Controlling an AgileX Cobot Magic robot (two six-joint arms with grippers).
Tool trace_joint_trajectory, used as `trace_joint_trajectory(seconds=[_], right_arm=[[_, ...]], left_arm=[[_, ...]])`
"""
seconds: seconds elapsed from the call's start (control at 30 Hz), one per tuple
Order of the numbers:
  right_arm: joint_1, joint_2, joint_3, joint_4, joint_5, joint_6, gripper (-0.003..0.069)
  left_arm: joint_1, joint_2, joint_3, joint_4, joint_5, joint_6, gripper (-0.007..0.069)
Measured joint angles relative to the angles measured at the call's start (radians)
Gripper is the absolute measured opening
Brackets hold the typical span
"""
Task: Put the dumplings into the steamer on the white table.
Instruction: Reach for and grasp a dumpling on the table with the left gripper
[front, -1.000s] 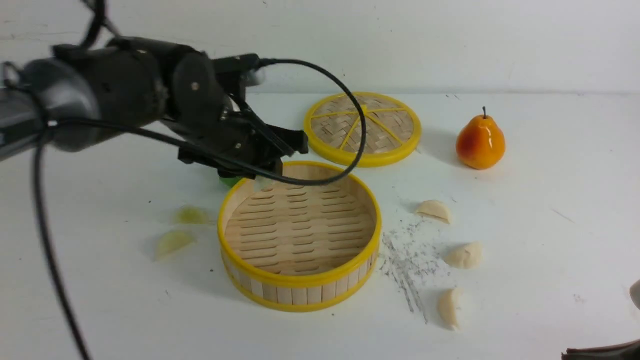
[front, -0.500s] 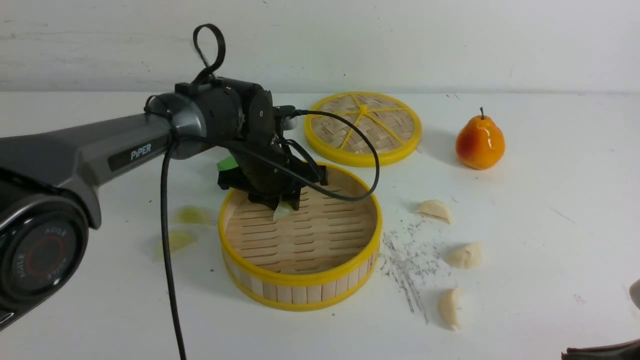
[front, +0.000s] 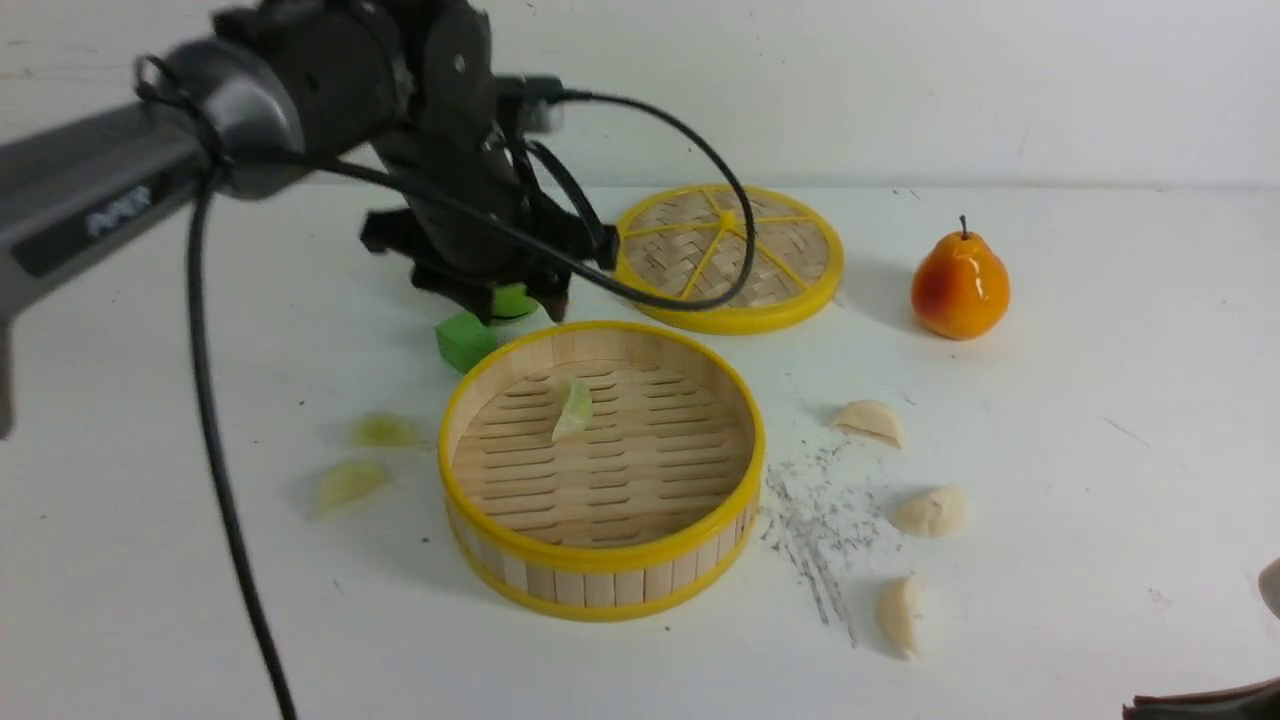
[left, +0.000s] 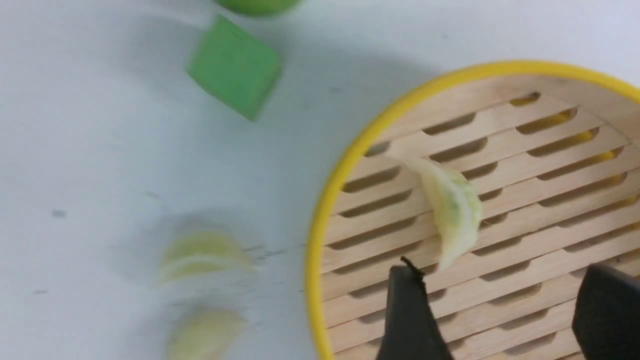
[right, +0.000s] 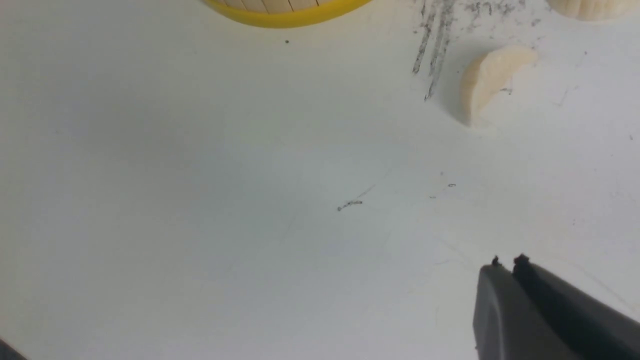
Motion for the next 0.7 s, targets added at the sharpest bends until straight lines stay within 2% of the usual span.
trace_joint_trajectory(seconds=[0.1, 0.17, 0.33, 0.47, 0.63, 0.7], right_arm=[[0.000, 0.000, 0.000, 0.000, 0.000, 0.000, 0.0031], [0.000, 0.000, 0.000, -0.001, 0.001, 0.000, 0.0031], [0.000, 0.000, 0.000, 0.000, 0.015, 0.000, 0.0031], [0.000, 0.000, 0.000, 0.001, 0.022, 0.000, 0.0031], [0.000, 0.000, 0.000, 0.001, 0.019, 0.000, 0.0032], [0.000, 0.000, 0.000, 0.001, 0.013, 0.000, 0.0033]], left_arm=[[0.037, -0.037, 0.013, 0.033, 0.023, 0.012, 0.0424], [0.107, -0.051, 0.069, 0.036, 0.044, 0.036, 0.0424], [0.254, -0.036, 0.293, -0.064, -0.027, 0.171, 0.0405], [0.293, -0.029, 0.400, -0.125, -0.154, 0.251, 0.0391], [0.296, -0.007, 0.445, -0.147, -0.230, 0.360, 0.0388], [0.296, 0.032, 0.449, -0.161, -0.250, 0.440, 0.0388]])
